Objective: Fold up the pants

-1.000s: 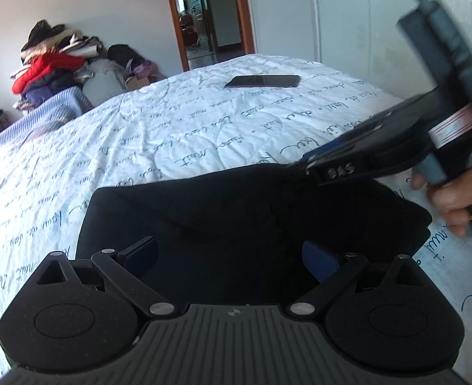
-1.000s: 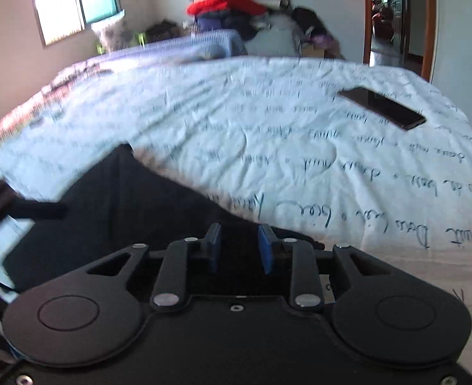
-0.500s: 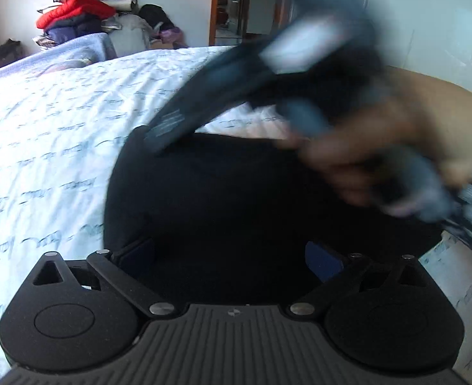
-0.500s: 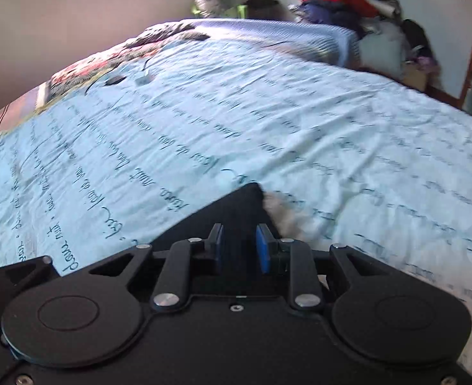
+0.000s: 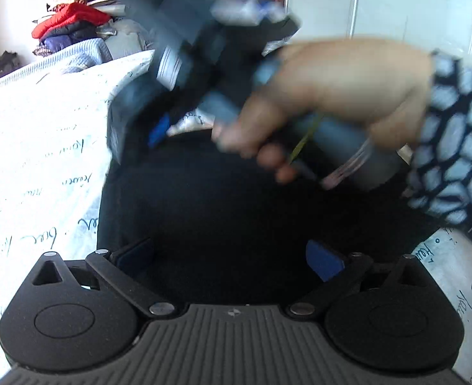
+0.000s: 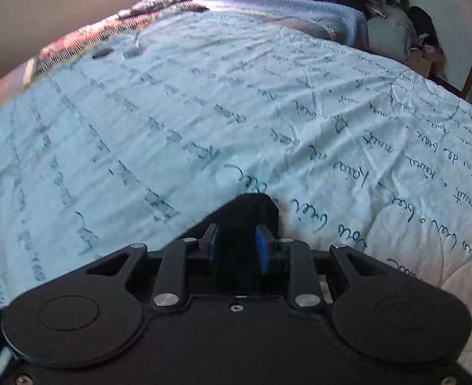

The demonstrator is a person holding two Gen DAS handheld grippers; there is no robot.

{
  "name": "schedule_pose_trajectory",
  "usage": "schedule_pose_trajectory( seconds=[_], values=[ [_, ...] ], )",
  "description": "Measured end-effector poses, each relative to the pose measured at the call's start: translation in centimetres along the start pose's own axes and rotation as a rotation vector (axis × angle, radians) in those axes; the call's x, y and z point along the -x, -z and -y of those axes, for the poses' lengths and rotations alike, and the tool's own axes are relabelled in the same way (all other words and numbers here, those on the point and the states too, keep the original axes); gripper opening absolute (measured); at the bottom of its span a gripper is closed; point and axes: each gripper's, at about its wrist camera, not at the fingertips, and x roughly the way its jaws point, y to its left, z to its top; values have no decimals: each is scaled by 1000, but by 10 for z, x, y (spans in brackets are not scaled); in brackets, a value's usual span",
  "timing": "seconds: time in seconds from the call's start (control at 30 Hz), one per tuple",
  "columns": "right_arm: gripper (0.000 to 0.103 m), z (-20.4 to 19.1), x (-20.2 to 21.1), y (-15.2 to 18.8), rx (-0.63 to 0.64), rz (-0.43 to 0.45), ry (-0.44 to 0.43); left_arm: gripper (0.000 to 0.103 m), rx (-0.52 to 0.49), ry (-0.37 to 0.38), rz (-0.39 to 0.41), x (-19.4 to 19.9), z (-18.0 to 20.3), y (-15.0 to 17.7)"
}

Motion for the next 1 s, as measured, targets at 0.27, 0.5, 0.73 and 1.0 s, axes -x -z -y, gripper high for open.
schedule_pose_trajectory(
  seconds=[0.27,0.5,0.73,1.0],
  values=[
    [42,7,113,47,-61,193,143,103,23,-15,-31,-4,0,-10],
    [53,16,138,139,-113,84,235,102,60,-59,-42,-4,13,-10],
    [67,13,179,151,-331,312,340,102,90,-85,-47,13,23,-10],
    [91,-31,220,189,-588,415,318,101,93,-130,-28,38,31,-2]
  ],
)
